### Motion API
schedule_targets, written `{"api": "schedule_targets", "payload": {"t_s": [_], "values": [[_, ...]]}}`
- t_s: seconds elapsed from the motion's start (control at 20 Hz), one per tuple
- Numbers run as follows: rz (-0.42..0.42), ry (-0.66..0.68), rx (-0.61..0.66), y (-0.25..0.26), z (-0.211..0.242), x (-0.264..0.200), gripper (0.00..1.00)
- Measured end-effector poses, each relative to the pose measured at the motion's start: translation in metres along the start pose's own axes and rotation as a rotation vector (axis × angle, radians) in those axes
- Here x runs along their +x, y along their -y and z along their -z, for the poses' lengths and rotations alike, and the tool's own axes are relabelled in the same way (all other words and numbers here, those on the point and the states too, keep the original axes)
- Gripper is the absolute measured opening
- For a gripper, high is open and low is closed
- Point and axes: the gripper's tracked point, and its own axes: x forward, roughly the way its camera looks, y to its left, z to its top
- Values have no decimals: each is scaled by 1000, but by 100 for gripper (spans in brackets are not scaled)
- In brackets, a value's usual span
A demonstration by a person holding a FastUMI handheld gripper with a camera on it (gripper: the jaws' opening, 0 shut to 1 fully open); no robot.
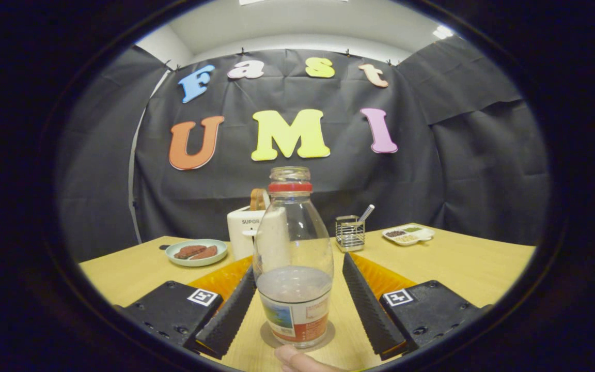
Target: Take the bottle from table, then pour the juice into the cup, finally place the bottle on the coaster
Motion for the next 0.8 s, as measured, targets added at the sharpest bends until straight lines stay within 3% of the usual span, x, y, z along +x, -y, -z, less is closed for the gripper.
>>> {"api": "schedule_targets", "payload": {"t_s": [0.25,0.8], "values": [[-14,2,-29,-12,-10,-8,100],[7,53,-59,-15,-111,-93,100]]}}
